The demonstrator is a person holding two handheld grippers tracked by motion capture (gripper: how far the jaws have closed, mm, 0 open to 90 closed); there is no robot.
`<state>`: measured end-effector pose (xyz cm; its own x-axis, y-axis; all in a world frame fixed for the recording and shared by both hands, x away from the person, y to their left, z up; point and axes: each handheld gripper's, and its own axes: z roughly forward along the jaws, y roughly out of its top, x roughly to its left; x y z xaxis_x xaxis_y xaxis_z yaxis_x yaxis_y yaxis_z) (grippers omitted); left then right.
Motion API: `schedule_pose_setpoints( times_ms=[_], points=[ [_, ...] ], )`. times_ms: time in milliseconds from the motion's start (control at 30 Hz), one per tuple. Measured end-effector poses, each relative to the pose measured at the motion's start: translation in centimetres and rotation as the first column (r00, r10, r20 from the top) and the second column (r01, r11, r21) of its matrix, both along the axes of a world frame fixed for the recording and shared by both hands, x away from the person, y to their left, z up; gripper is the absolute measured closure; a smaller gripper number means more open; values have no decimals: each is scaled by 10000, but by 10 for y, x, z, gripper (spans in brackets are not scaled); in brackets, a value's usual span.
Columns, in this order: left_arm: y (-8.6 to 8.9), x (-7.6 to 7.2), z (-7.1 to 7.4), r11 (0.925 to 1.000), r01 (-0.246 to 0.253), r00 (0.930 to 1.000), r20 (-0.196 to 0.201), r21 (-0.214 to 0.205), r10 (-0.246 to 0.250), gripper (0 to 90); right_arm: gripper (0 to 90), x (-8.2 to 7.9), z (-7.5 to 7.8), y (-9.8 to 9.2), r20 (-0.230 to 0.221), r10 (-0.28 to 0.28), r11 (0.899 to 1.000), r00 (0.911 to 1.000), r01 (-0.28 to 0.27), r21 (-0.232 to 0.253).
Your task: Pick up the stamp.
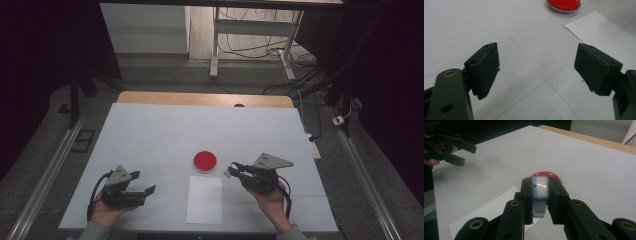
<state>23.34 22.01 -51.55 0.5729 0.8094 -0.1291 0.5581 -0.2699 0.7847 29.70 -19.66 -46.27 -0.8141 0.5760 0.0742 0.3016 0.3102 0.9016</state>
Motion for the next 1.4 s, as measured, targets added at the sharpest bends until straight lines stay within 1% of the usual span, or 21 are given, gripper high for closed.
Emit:
schedule_pose_setpoints(
  times_ms=[167, 633, 733, 867, 1133, 1400],
  points=[
    [-1, 0, 0, 10000, 15, 10000, -9, 9, -15, 208, 753, -2, 0, 6, -7, 187, 9998, 9998, -187, 6],
    [-2, 0, 0, 10000, 26, 10000, 4, -2, -26, 209, 753, -5, -3, 19, -81, 453, 9989, 9989, -452, 95],
    [-2, 0, 0, 10000, 45, 10000, -4, 12, -45, 208, 753, -6, -4, 25, -80, 610, 9981, 9981, -610, 41],
    [-2, 0, 0, 10000, 42, 10000, -7, 12, -42, 208, 753, -7, -5, 29, -95, 667, 9978, 9977, -667, 29],
    [-2, 0, 0, 10000, 63, 10000, -2, 19, -63, 209, 753, -10, -10, 41, -236, 967, 9953, 9950, -969, -47],
    [-3, 0, 0, 10000, 71, 10000, -3, 21, -71, 209, 753, -13, -12, 46, -260, 1127, 9936, 9933, -1130, -83]
  ],
)
